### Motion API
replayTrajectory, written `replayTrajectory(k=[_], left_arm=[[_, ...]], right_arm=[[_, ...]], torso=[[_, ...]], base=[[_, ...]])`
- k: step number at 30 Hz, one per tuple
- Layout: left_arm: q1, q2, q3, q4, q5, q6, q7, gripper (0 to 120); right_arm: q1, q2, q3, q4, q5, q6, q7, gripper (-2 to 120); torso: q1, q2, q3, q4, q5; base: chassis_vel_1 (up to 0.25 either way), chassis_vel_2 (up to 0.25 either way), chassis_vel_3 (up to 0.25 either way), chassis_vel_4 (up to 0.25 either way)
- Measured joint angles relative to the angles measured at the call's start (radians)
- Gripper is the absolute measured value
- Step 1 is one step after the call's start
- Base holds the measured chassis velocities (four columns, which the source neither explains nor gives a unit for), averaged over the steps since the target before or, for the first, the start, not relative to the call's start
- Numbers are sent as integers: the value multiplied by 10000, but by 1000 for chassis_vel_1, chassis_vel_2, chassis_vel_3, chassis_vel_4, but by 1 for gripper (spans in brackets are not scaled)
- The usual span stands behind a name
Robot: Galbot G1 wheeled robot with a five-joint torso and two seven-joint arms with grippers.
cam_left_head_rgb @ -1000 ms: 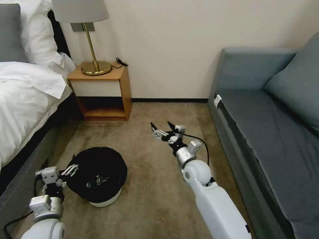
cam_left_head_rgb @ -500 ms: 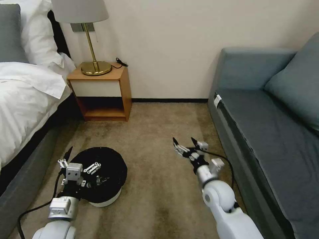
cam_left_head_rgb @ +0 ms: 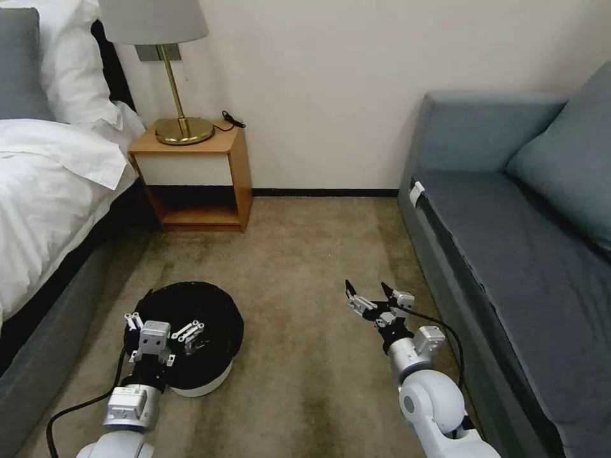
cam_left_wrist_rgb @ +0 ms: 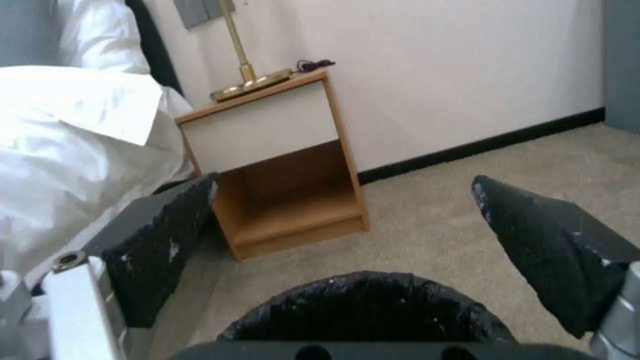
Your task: Pick up the trash bin, then pick up the garbage on the floor and place it into the trash bin.
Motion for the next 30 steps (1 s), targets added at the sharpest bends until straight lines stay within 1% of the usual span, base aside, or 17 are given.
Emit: replayTrajectory(k=[30], left_arm=[[-9,-6,-19,21,-43,23,-18,100]], right_arm=[[46,0,-31,-34,9,5,-18,100]], torso=[[0,0,0,0,0]], base=[[0,0,0,0]])
